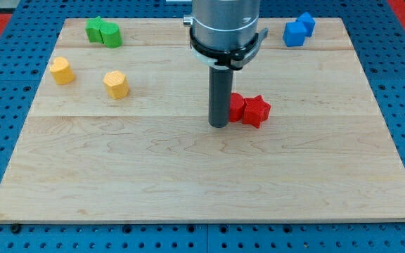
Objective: Move the heart into the hexagon
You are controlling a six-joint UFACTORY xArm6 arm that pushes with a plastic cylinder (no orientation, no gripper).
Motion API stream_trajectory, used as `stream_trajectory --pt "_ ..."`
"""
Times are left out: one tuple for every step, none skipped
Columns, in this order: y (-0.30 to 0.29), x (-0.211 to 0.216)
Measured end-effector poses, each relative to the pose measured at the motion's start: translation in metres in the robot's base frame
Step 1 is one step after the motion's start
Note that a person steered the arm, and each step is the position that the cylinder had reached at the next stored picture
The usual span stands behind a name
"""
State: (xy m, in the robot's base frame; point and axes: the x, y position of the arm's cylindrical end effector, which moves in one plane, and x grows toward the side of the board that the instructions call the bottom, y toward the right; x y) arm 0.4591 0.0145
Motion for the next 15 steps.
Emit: stream_trajectory --pt "-0.034 -0.023" --pt "-0.059 -0.045" --pt "-0.077 -0.069" --pt "-0.094 -0.091" --pt "-0.109 -0.115" --pt "-0.127 -0.126" --pt "-0.154 -0.143" --pt "-0.216 -0.138" --pt "-0.274 -0.157" --pt "-0.319 -0.156" --pt "-0.289 -0.144" --pt "-0.247 -0.118" --pt "-0.237 -0.103" --pt "-0.282 -0.092" --pt "-0.319 -0.084"
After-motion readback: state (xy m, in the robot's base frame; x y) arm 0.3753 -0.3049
